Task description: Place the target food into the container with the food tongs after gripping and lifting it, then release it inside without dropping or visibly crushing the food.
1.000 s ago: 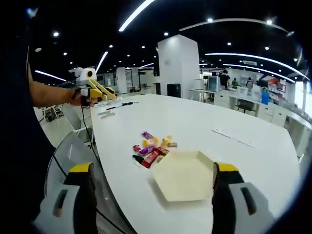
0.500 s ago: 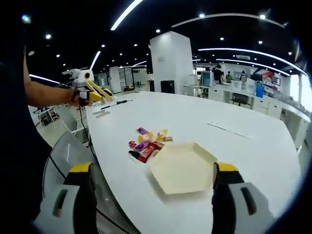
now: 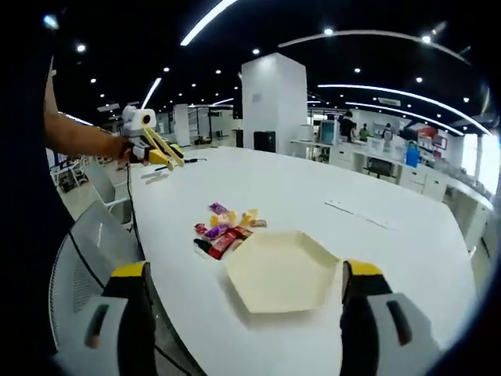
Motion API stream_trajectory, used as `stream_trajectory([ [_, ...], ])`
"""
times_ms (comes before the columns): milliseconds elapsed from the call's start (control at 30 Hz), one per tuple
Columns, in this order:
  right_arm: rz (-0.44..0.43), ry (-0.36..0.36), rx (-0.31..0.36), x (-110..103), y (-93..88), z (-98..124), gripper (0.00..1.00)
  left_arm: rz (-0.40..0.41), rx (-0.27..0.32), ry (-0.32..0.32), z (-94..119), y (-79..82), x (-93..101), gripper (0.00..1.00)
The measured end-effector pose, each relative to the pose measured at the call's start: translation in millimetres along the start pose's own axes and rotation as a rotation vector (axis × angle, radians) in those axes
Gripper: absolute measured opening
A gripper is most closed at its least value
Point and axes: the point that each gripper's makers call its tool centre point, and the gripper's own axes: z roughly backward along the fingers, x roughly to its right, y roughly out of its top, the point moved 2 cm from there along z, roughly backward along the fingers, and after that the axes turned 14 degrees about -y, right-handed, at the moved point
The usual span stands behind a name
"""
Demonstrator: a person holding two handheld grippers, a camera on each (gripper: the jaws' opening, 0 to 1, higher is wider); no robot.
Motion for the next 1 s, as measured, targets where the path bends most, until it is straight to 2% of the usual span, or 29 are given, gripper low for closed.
stream_trajectory([
  [67,0.044,-0.06,0.008,9,-7.4,0,1.0,-0.003,-0.019,-0.013,-2,-6.2,-4.4,0.22],
  [133,0.014,-0.064,0.018,9,-12.6,2,1.0,-0.002,-0.035,-0.015,-3,-11.6,-8.4,0.22],
  [167,-0.028,-0.069,0.002,9,-18.1,4,1.0,0.0,-0.036,-0.02,-3,-13.5,-10.2,0.22],
  [267,-0.022,-0.091,0.0,7,-25.6,6,1.0,-0.004,-0.038,-0.029,-4,-18.1,-12.4,0.23],
  [333,-0.02,-0.14,-0.007,6,-29.0,9,1.0,-0.003,-0.05,-0.04,-5,-23.5,-12.4,0.23],
  [367,0.001,-0.199,-0.001,11,-29.9,12,1.0,-0.003,-0.056,-0.045,-6,-26.1,-12.4,0.23],
  [400,0.01,-0.215,0.026,11,-27.7,14,1.0,-0.003,-0.061,-0.048,-6,-28.7,-12.9,0.23],
  [467,-0.028,-0.21,0.036,6,-29.6,16,1.0,0.0,-0.071,-0.06,-8,-34.7,-13.7,0.23],
  [500,-0.063,-0.211,0.014,4,-34.1,17,1.0,-0.003,-0.082,-0.07,-9,-38.9,-13.8,0.23],
  [567,-0.059,-0.218,0.016,-1,-36.0,20,1.0,-0.014,-0.112,-0.091,-12,-46.6,-13.2,0.23],
  [733,-0.132,-0.263,0.027,-7,-38.1,23,1.0,-0.023,-0.128,-0.121,-21,-59.6,-16.0,0.23],
  [800,-0.148,-0.28,0.053,-10,-35.2,20,1.0,-0.029,-0.144,-0.133,-25,-71.5,-20.8,0.23],
  [867,-0.153,-0.291,0.05,-12,-36.4,15,1.0,-0.035,-0.161,-0.143,-28,-80.6,-23.9,0.23],
  [1000,-0.144,-0.308,0.065,-17,-30.9,9,1.0,-0.038,-0.176,-0.156,-32,-88.6,-27.8,0.23],
])
